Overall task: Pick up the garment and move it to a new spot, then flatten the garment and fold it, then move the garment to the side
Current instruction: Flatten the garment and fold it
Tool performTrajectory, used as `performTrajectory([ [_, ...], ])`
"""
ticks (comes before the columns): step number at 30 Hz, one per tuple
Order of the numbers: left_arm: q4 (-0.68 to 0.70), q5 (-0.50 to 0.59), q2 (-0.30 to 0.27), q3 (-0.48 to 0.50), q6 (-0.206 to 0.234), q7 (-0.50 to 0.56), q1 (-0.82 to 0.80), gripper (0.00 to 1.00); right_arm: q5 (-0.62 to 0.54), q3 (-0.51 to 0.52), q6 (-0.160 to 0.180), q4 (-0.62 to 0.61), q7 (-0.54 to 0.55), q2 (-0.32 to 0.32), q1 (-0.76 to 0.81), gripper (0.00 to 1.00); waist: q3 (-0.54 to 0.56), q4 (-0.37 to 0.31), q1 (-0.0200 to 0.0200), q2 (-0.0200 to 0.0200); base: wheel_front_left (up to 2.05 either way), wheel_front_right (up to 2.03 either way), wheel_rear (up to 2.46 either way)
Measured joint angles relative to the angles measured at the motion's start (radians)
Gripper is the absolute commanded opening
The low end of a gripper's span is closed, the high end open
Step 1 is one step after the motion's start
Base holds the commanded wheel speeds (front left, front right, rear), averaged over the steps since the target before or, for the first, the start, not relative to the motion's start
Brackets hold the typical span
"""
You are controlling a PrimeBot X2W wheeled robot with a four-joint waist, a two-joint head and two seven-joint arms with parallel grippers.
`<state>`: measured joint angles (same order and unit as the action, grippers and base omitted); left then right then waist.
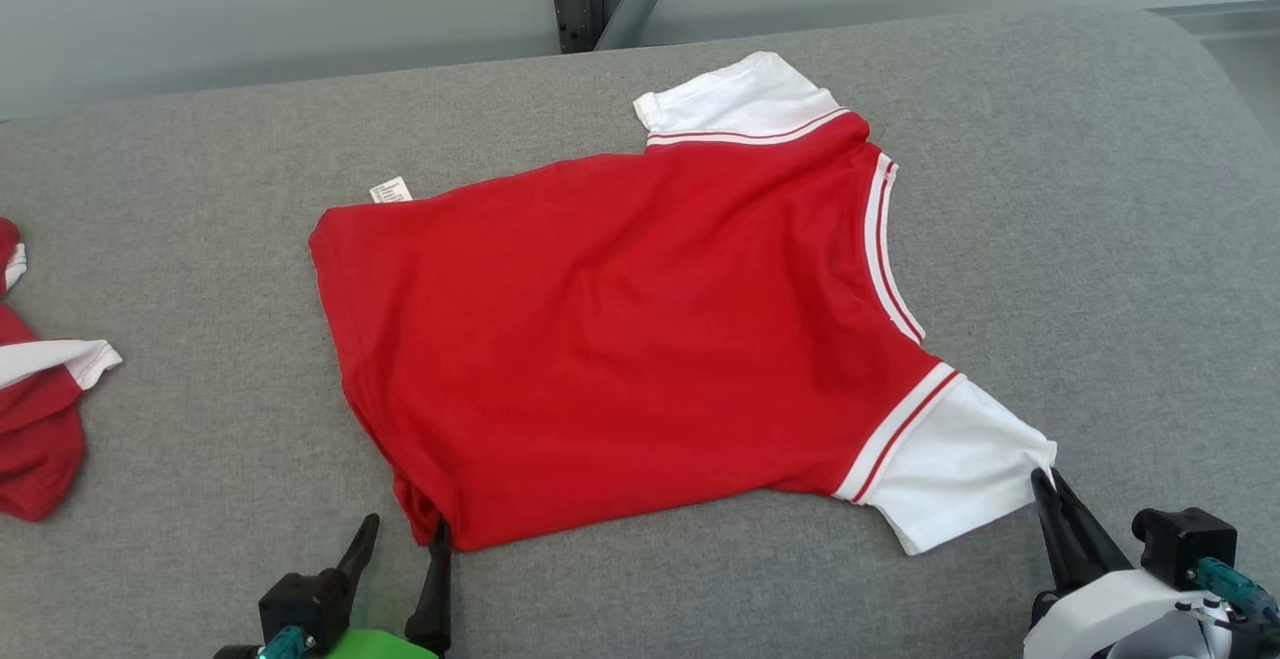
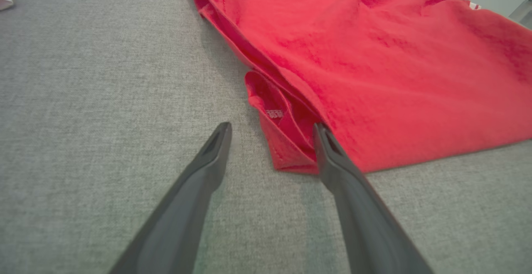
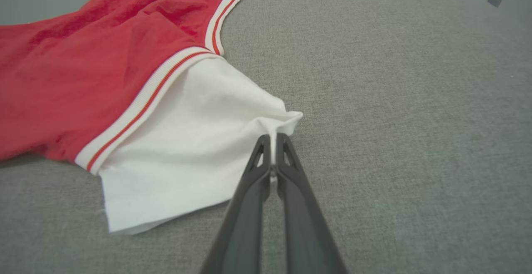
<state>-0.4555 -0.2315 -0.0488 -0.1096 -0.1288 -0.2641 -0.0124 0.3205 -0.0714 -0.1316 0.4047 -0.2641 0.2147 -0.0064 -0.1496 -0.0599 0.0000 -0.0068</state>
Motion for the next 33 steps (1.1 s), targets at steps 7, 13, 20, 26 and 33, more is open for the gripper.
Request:
performTrajectory([
  [7,-0.006,0.013,0.000,0.005,0.000,0.000,-0.021,0.00,0.000,-0.005,0.000,0.001,0.000,-0.005,-0.006,0.00,-0.005,-0.007,0.0000,0.0000,0.00,0.00,0.00],
  [13,-0.027,0.016,0.000,0.010,0.017,0.000,-0.029,0.00,0.000,-0.001,0.000,-0.012,0.000,-0.011,-0.010,0.00,-0.008,-0.009,0.0000,0.0000,0.00,0.00,0.00],
  [20,0.115,0.022,0.001,0.072,0.025,0.000,-0.036,0.00,0.033,0.060,0.000,-0.177,0.000,-0.029,-0.048,0.00,0.015,0.009,0.0000,0.0000,0.00,0.00,0.00],
  [26,0.241,0.045,0.001,0.108,0.010,0.000,-0.107,0.00,0.054,0.091,0.000,-0.314,0.000,-0.024,-0.135,0.00,0.061,0.031,0.0000,0.0000,0.00,0.00,0.00],
  [33,0.344,0.033,-0.060,0.047,0.000,0.000,-0.245,0.00,0.090,0.099,0.000,-0.427,0.000,-0.007,-0.260,0.00,0.125,0.053,0.0000,0.0000,0.00,0.00,0.00],
])
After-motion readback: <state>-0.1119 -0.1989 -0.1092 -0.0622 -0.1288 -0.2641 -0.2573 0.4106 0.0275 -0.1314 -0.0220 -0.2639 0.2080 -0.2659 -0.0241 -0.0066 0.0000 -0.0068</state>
